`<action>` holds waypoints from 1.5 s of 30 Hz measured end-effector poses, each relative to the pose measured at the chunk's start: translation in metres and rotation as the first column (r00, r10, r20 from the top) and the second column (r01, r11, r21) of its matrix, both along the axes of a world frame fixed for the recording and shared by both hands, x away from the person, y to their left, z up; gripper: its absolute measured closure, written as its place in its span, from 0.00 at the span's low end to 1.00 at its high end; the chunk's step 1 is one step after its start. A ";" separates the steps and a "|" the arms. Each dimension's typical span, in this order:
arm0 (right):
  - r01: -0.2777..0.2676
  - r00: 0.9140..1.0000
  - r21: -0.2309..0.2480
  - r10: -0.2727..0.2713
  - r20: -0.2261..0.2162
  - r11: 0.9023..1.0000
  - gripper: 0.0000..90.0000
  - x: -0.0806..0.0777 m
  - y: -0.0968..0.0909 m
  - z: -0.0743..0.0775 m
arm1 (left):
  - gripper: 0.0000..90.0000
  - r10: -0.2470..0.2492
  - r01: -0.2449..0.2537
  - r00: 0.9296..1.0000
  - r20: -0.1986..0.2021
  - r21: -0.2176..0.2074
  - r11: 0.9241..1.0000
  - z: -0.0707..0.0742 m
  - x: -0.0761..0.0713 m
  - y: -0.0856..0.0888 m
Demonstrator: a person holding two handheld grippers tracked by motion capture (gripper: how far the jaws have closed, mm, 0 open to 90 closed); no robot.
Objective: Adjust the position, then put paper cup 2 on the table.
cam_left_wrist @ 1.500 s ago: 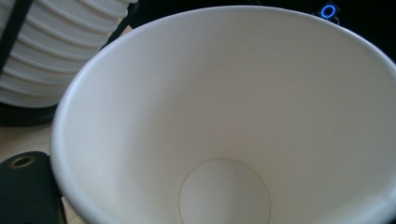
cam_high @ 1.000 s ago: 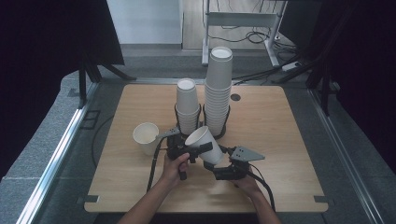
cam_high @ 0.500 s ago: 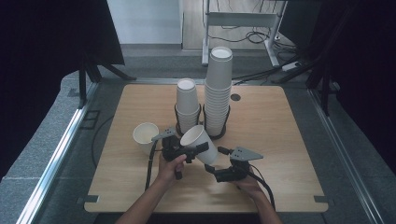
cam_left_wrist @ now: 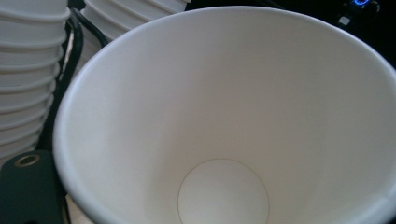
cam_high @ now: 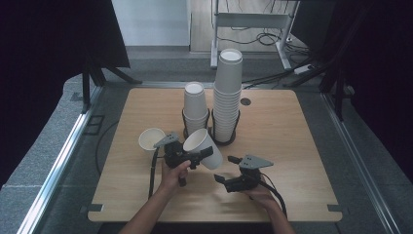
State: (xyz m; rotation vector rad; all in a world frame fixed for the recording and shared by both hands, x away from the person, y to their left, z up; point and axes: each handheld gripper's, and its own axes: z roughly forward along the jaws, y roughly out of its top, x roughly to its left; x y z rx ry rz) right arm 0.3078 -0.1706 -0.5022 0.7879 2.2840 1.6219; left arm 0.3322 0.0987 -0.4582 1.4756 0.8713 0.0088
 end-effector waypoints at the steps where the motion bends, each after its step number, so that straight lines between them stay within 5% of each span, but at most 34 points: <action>1: -0.001 1.000 -0.004 0.001 -0.001 1.000 0.11 0.000 -0.001 0.000 | 0.14 0.007 -0.007 1.000 0.004 0.007 1.000 0.000 0.000 0.001; 9: -0.002 1.000 -0.028 0.002 -0.020 1.000 0.12 -0.002 -0.004 -0.002 | 0.14 0.048 -0.049 0.999 0.021 0.051 0.997 0.000 -0.002 0.004; 15: -0.004 1.000 -0.034 0.003 -0.022 0.999 0.12 -0.004 -0.005 -0.002 | 0.14 0.102 -0.107 0.994 0.050 0.119 0.987 0.000 -0.005 0.005; 29: -0.003 1.000 -0.029 0.002 -0.024 1.000 0.13 -0.005 -0.007 -0.004 | 0.14 0.234 -0.259 0.965 0.117 0.284 0.923 -0.011 -0.005 0.001; 33: -0.001 1.000 -0.032 0.000 -0.028 0.999 0.13 -0.005 -0.007 -0.004 | 0.14 0.261 -0.298 0.953 0.153 0.335 0.894 -0.013 -0.004 -0.006; 37: 0.001 1.000 -0.033 -0.002 -0.027 0.999 0.13 -0.006 -0.007 -0.004 | 0.14 0.285 -0.345 0.937 0.203 0.395 0.852 -0.016 -0.002 -0.014; 38: 0.000 1.000 -0.033 -0.001 -0.027 0.999 0.13 -0.006 -0.007 -0.004 | 0.14 0.295 -0.363 0.930 0.220 0.415 0.835 -0.017 -0.001 -0.016; 41: 0.000 1.000 -0.034 -0.001 -0.027 0.999 0.14 -0.006 -0.007 -0.005 | 0.14 0.305 -0.380 0.923 0.235 0.440 0.814 -0.019 0.002 -0.020; 43: 0.001 1.000 -0.035 -0.002 -0.026 0.999 0.14 -0.006 -0.006 -0.005 | 0.14 0.315 -0.397 0.916 0.247 0.464 0.792 -0.021 0.004 -0.023; 45: 0.000 1.000 -0.035 -0.001 -0.027 0.999 0.14 -0.006 -0.006 -0.005 | 0.14 0.323 -0.402 0.915 0.241 0.476 0.782 -0.023 0.007 -0.023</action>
